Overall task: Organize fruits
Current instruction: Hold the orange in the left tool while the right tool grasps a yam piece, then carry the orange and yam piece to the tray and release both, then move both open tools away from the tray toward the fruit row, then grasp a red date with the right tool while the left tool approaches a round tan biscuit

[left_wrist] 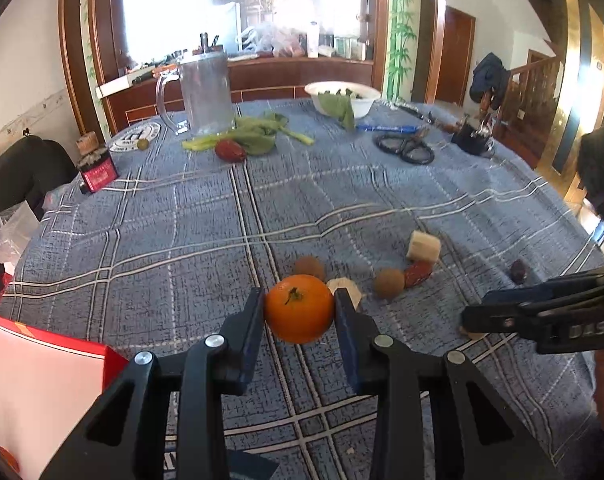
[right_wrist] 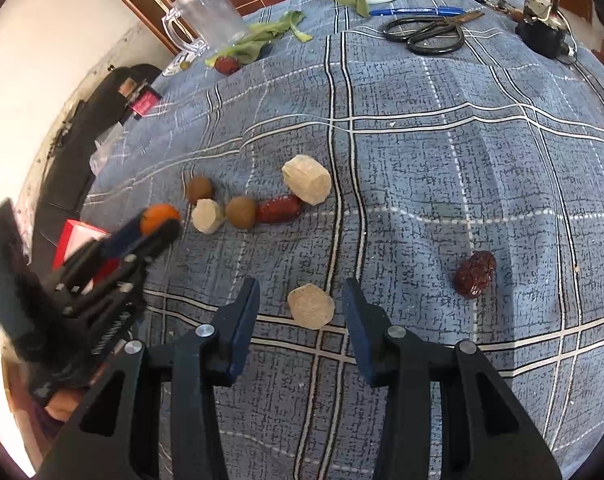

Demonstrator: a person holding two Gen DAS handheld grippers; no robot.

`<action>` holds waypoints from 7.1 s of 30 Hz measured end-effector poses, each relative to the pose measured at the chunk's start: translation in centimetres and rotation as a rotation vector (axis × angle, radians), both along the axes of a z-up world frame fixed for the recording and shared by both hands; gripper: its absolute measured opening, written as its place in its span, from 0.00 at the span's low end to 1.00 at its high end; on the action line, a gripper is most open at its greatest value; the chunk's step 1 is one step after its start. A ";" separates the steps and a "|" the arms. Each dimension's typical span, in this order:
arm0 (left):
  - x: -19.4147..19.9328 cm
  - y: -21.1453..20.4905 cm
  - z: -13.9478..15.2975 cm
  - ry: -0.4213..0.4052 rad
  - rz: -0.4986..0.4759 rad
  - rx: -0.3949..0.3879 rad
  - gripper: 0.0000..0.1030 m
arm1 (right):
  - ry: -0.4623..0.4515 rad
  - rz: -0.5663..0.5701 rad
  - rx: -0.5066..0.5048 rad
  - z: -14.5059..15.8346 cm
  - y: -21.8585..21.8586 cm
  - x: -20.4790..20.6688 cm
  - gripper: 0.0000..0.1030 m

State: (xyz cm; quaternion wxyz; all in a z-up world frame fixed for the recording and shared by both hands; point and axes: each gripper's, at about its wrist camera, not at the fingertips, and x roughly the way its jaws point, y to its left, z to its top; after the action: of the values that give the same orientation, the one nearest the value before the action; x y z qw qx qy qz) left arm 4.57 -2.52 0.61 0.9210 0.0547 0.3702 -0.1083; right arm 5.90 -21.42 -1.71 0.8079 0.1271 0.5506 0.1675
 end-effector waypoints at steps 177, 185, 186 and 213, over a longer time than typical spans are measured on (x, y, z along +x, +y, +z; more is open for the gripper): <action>3.2 -3.3 -2.6 0.141 0.225 0.095 0.79 | -0.116 -0.285 0.079 1.3 -8.3 -1.0 0.26; 3.3 -3.2 -3.3 0.149 0.177 0.053 0.78 | -0.055 -0.270 0.081 0.5 -8.8 -1.0 0.26; 3.3 -3.2 -3.4 0.156 0.171 0.045 0.78 | -0.047 -0.273 0.092 0.4 -8.9 -0.9 0.26; 3.2 -2.4 -3.3 0.167 0.100 0.014 0.62 | -0.058 -0.317 -0.030 -0.5 -8.1 -0.5 0.26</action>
State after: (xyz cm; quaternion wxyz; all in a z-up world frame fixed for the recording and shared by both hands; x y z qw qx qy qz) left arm 7.77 -4.91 -2.69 0.8909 0.0334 0.4485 -0.0635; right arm 5.42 -29.49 -2.19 0.8415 0.1952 0.5027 0.0333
